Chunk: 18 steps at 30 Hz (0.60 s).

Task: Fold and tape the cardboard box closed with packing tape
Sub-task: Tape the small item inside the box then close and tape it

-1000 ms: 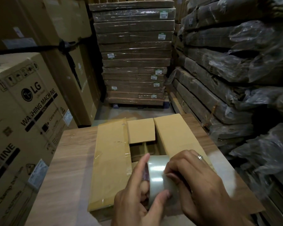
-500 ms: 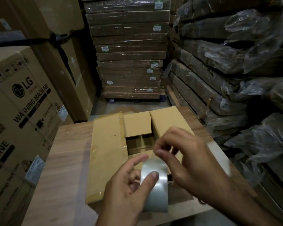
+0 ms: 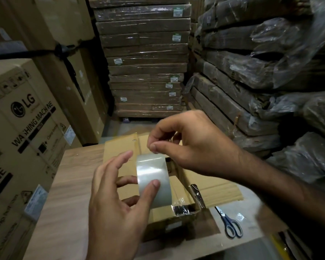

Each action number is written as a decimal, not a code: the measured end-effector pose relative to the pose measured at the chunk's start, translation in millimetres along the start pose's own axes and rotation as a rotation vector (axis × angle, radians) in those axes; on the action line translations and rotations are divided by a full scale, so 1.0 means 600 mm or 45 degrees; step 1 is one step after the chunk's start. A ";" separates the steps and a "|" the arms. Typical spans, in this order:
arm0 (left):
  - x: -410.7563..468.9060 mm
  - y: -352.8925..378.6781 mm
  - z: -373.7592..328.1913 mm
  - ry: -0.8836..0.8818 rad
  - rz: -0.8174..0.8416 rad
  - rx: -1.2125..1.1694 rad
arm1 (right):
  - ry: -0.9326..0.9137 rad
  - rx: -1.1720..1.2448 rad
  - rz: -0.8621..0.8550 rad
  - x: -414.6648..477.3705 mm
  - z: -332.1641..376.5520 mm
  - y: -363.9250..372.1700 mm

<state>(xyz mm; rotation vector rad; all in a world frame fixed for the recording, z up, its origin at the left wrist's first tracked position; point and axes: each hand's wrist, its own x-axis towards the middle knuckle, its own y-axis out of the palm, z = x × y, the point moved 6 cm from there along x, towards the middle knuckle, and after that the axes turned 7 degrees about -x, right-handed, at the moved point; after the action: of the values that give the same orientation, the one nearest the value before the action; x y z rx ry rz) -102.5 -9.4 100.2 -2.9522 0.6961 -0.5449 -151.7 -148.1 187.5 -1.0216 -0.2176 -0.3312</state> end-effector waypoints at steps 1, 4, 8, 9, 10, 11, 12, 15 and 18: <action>-0.001 0.002 -0.005 0.035 -0.017 0.036 | -0.002 -0.023 0.017 0.006 0.002 -0.001; 0.001 0.007 -0.020 0.180 -0.053 0.139 | -0.026 -0.067 0.078 0.017 0.009 -0.007; 0.006 0.010 -0.035 0.298 -0.076 0.136 | -0.056 0.051 0.152 0.023 0.015 -0.021; 0.006 0.010 -0.039 0.312 -0.078 0.126 | -0.063 0.069 0.160 0.025 0.016 -0.024; 0.005 0.011 -0.041 0.317 -0.077 0.121 | -0.065 0.089 0.161 0.026 0.017 -0.027; 0.004 0.012 -0.043 0.308 -0.080 0.097 | -0.070 0.106 0.154 0.027 0.018 -0.030; 0.003 0.013 -0.042 0.282 -0.084 0.044 | -0.075 0.119 0.144 0.028 0.019 -0.032; 0.005 0.017 -0.037 0.197 -0.033 -0.170 | -0.093 0.107 0.121 0.031 0.023 -0.035; 0.011 0.021 -0.043 0.208 0.042 -0.242 | -0.087 0.067 0.061 0.033 0.023 -0.038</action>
<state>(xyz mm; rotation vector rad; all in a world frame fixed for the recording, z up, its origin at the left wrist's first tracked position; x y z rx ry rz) -111.1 -22.9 124.6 -3.0882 0.8557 -0.7644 -142.1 -150.5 218.9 -0.9853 -0.2617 -0.2461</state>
